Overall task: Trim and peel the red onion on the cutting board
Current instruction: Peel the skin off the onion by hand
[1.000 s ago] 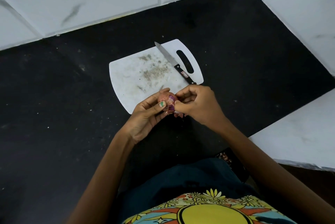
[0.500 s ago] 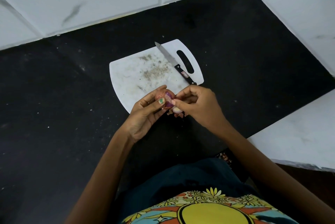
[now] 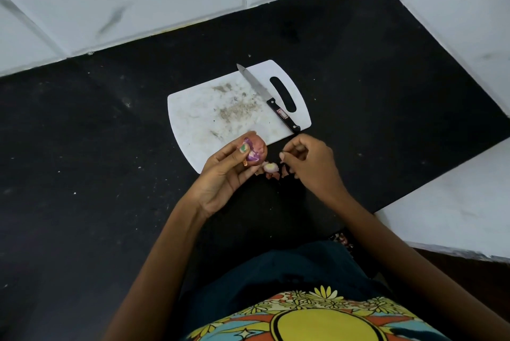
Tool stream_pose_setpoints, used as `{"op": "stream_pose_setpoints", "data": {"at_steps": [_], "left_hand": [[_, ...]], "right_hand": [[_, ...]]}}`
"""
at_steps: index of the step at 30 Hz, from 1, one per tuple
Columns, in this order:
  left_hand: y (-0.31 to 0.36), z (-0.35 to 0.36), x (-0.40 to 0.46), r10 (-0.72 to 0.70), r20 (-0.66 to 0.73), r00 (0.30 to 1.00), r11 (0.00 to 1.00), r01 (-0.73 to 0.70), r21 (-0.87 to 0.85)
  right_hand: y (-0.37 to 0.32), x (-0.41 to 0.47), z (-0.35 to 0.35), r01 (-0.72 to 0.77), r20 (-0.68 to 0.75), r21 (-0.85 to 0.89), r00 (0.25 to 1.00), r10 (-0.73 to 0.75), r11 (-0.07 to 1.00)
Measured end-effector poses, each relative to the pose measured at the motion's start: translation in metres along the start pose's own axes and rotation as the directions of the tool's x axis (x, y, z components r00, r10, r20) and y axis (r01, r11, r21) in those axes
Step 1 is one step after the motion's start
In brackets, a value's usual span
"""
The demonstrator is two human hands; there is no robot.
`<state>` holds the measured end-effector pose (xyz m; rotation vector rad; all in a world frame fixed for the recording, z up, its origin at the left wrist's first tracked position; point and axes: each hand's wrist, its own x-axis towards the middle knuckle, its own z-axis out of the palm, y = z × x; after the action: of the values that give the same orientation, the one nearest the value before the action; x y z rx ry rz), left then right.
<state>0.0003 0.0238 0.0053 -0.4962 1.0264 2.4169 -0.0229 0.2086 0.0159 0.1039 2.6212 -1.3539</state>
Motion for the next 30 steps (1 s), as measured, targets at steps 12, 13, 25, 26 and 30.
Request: {"op": "stream_pose_setpoints", "data": {"at_steps": [12,13,25,26,30], "left_hand": [[-0.002,0.006,-0.002,0.026,-0.069,0.997,0.992,-0.017,0.122],[-0.002,0.007,-0.002,0.034,-0.076,0.997,0.991,-0.023,0.135],[-0.004,0.009,-0.003,0.073,-0.084,0.994,0.982,-0.057,0.179],[-0.004,0.008,-0.003,0.072,-0.085,0.994,0.982,-0.056,0.179],[-0.005,0.008,-0.004,0.065,-0.077,0.995,0.981,-0.049,0.187]], "right_hand": [[-0.036,-0.011,-0.010,0.067,0.165,0.171,0.982,-0.096,0.983],[-0.037,-0.011,-0.009,0.072,0.151,0.159,0.984,-0.096,0.985],[-0.039,-0.013,-0.004,0.066,0.097,0.126,0.992,-0.078,0.990],[-0.038,-0.013,-0.004,0.066,0.100,0.125,0.992,-0.079,0.990],[-0.034,-0.013,-0.005,0.064,0.048,0.147,0.996,-0.072,0.987]]}}
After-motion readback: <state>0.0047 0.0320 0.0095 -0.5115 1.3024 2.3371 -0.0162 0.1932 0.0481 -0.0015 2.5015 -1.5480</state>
